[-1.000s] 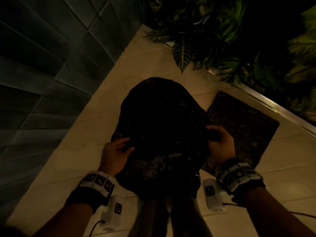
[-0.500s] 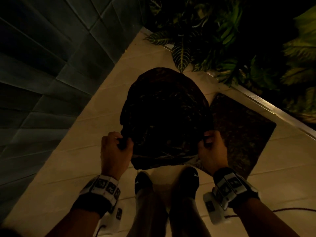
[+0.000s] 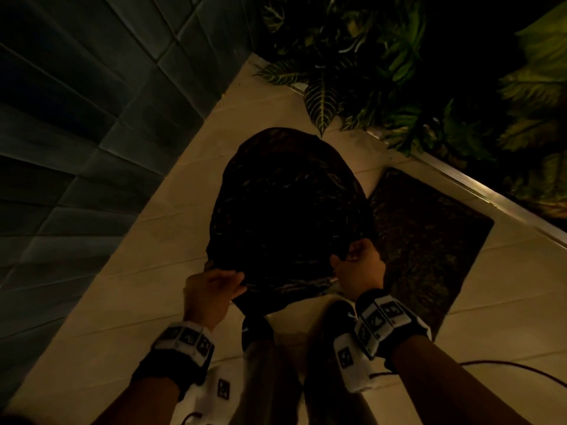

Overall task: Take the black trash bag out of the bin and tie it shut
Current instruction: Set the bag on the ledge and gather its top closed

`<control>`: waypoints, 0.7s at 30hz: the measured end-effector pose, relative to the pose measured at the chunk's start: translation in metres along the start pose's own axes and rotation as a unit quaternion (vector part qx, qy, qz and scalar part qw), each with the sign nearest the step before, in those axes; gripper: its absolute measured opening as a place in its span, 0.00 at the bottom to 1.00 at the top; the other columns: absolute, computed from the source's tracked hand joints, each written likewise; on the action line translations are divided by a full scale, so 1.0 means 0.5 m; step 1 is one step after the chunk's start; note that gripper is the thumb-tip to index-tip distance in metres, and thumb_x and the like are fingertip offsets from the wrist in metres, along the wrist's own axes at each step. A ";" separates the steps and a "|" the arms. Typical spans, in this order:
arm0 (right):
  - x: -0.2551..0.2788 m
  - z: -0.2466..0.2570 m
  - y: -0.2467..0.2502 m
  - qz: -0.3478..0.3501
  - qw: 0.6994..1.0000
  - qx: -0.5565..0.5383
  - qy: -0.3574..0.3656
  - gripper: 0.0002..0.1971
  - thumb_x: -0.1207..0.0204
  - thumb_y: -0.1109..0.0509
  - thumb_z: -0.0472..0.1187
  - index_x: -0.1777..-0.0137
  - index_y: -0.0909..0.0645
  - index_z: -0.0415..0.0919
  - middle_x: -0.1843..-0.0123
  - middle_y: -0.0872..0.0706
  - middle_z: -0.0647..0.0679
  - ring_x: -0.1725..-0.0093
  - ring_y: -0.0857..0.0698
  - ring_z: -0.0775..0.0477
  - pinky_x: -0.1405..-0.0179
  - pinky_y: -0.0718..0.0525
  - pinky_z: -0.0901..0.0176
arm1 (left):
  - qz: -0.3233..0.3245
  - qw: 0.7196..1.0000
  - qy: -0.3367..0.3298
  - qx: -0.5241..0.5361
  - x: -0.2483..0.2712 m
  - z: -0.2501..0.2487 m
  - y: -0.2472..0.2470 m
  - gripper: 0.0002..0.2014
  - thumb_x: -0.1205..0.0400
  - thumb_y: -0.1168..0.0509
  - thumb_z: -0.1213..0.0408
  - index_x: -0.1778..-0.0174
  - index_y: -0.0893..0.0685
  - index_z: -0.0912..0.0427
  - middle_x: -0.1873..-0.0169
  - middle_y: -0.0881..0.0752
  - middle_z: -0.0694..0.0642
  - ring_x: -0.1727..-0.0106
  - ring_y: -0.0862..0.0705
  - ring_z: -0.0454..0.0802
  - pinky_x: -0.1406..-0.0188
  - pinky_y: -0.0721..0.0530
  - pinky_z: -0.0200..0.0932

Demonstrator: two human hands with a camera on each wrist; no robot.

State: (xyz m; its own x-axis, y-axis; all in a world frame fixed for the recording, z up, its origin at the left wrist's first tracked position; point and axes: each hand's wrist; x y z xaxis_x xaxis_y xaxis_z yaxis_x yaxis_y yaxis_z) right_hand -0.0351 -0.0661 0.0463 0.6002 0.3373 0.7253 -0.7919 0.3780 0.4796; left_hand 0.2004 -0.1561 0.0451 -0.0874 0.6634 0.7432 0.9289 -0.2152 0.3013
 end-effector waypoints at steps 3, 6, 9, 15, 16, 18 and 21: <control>-0.005 -0.002 -0.010 -0.014 0.999 -0.030 -0.018 0.11 0.27 0.27 0.35 0.52 0.27 0.38 0.64 0.19 0.45 0.71 0.21 0.52 0.85 0.27 0.79 | -0.055 0.997 -0.037 -0.045 -0.005 0.021 0.026 0.04 0.26 0.31 0.83 0.63 0.16 0.72 0.72 0.12 0.66 0.75 0.11 0.56 0.74 0.11 0.43; -0.020 0.003 -0.017 -0.019 0.999 -0.019 -0.031 0.12 0.29 0.25 0.39 0.53 0.28 0.41 0.54 0.16 0.40 0.60 0.16 0.43 0.71 0.20 0.62 | -0.084 0.972 -0.039 -0.218 -0.018 0.053 0.063 0.04 0.31 0.27 0.74 0.70 0.15 0.63 0.71 0.11 0.64 0.66 0.11 0.61 0.59 0.10 0.59; -0.025 0.007 -0.022 -0.024 0.999 0.017 -0.015 0.14 0.30 0.26 0.40 0.52 0.29 0.43 0.49 0.20 0.42 0.54 0.20 0.43 0.59 0.19 0.55 | -0.031 0.934 0.001 -0.357 -0.028 0.058 0.069 0.06 0.32 0.25 0.75 0.69 0.15 0.63 0.62 0.09 0.65 0.58 0.12 0.60 0.52 0.12 0.50; -0.028 -0.009 -0.032 -0.008 0.990 0.060 0.129 0.16 0.36 0.29 0.29 0.51 0.29 0.39 0.48 0.21 0.39 0.52 0.22 0.41 0.59 0.25 0.54 | 0.174 0.782 -0.117 -0.587 0.010 -0.120 -0.009 0.04 0.22 0.34 0.67 0.61 0.17 0.63 0.54 0.12 0.66 0.51 0.13 0.63 0.52 0.13 0.51; -0.027 -0.013 -0.032 -0.011 0.987 0.059 0.150 0.16 0.37 0.30 0.27 0.54 0.29 0.41 0.51 0.22 0.40 0.55 0.23 0.42 0.61 0.24 0.56 | 0.168 0.805 -0.203 -0.531 0.024 -0.151 -0.040 0.05 0.22 0.34 0.69 0.60 0.14 0.65 0.56 0.11 0.66 0.52 0.13 0.62 0.52 0.13 0.49; -0.029 -0.017 -0.029 -0.040 0.980 0.067 0.182 0.14 0.38 0.29 0.25 0.58 0.25 0.42 0.55 0.22 0.41 0.60 0.25 0.48 0.65 0.29 0.77 | 0.194 0.843 -0.279 -0.418 0.040 -0.190 -0.119 0.09 0.21 0.33 0.68 0.47 0.13 0.63 0.49 0.10 0.62 0.46 0.13 0.57 0.43 0.15 0.47; -0.031 -0.017 -0.020 -0.071 0.972 0.075 0.210 0.10 0.36 0.26 0.27 0.55 0.14 0.38 0.53 0.19 0.40 0.65 0.26 0.53 0.63 0.33 0.90 | 0.278 0.769 -0.232 -0.527 0.014 -0.192 -0.239 0.20 0.17 0.39 0.58 0.28 0.24 0.56 0.31 0.20 0.57 0.31 0.22 0.56 0.29 0.24 0.48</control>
State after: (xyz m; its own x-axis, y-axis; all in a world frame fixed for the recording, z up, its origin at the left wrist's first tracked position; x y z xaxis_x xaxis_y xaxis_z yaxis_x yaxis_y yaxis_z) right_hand -0.0354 -0.0679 0.0261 0.6728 0.6250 0.3959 -0.6861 0.3269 0.6499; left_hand 0.0543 -0.1945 0.0719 0.5829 0.3912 0.7122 -0.0515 -0.8569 0.5129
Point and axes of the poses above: each hand's wrist, its own x-axis away from the middle knuckle, its own y-axis out of the back of the hand, z = x × y
